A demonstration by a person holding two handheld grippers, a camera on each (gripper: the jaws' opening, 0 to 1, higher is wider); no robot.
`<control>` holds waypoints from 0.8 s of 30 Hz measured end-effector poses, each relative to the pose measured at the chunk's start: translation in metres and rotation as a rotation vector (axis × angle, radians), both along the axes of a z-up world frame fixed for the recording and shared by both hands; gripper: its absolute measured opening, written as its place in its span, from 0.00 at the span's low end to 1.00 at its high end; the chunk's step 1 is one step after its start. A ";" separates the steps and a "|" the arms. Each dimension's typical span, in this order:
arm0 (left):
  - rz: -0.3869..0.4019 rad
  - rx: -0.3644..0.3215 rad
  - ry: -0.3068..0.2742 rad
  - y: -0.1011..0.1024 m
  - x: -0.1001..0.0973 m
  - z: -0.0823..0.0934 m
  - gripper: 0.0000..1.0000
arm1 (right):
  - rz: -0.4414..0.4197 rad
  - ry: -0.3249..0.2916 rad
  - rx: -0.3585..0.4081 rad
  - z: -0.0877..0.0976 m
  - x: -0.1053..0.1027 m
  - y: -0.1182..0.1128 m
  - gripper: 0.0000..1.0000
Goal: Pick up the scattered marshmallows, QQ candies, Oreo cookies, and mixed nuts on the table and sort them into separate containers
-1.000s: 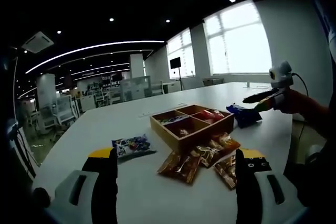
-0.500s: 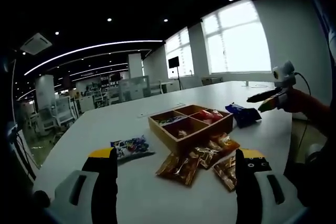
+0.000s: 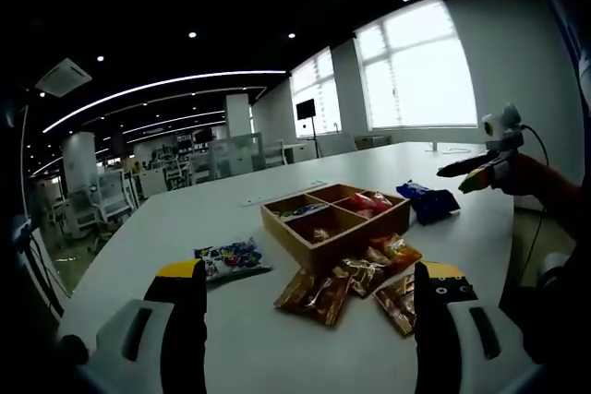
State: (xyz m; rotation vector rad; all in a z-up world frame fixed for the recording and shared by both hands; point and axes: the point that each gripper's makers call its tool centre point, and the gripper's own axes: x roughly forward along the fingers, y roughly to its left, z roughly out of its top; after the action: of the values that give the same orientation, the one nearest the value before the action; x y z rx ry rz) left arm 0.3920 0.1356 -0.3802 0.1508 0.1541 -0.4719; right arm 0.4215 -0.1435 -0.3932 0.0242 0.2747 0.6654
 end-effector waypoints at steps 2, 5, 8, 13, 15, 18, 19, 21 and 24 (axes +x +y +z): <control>0.000 0.000 0.006 0.001 0.001 -0.003 0.97 | -0.002 0.000 -0.001 0.000 0.000 0.000 0.90; 0.001 0.004 0.012 0.002 0.002 -0.005 0.97 | -0.002 0.000 0.000 0.000 -0.001 0.000 0.90; 0.007 0.001 0.014 0.006 0.004 -0.007 0.97 | 0.004 -0.002 -0.001 0.001 -0.003 0.003 0.90; 0.015 0.001 0.020 0.009 0.006 -0.010 0.97 | 0.007 -0.004 0.000 0.002 -0.004 0.004 0.90; 0.015 -0.004 0.022 0.009 0.007 -0.013 0.97 | 0.008 -0.003 -0.002 0.001 -0.004 0.005 0.90; 0.014 -0.003 0.031 0.011 0.009 -0.017 0.96 | 0.009 0.000 -0.005 0.000 -0.004 0.005 0.90; 0.014 -0.001 0.035 0.012 0.010 -0.018 0.96 | 0.008 -0.001 -0.005 0.001 -0.003 0.006 0.90; 0.013 0.000 0.036 0.013 0.011 -0.018 0.95 | 0.007 -0.002 -0.004 0.001 -0.003 0.006 0.90; 0.013 -0.001 0.036 0.014 0.011 -0.019 0.94 | 0.013 -0.005 -0.006 0.003 -0.004 0.009 0.90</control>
State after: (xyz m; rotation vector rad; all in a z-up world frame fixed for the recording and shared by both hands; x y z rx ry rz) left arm 0.4027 0.1497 -0.3989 0.1399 0.1904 -0.4621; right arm 0.4176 -0.1340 -0.3900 0.0152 0.2720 0.6771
